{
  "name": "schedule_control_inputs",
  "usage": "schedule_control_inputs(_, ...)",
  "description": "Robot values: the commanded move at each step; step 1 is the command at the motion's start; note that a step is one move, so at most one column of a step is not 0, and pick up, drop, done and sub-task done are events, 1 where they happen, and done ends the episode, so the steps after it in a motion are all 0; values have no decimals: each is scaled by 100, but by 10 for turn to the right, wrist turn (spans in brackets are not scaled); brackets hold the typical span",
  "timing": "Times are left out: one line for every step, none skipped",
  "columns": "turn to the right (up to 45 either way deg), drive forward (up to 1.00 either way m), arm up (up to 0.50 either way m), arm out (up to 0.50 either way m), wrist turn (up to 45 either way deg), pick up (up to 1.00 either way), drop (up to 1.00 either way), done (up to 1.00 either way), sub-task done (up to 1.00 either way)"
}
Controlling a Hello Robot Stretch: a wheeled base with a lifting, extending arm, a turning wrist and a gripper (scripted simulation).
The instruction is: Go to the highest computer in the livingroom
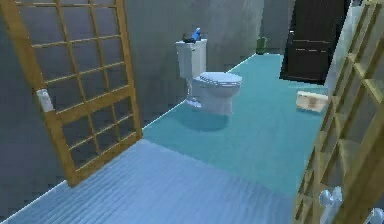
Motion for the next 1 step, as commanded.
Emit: schedule_control_inputs(-330, 0, 0, 0, 0, 0, 0, 0, 0)
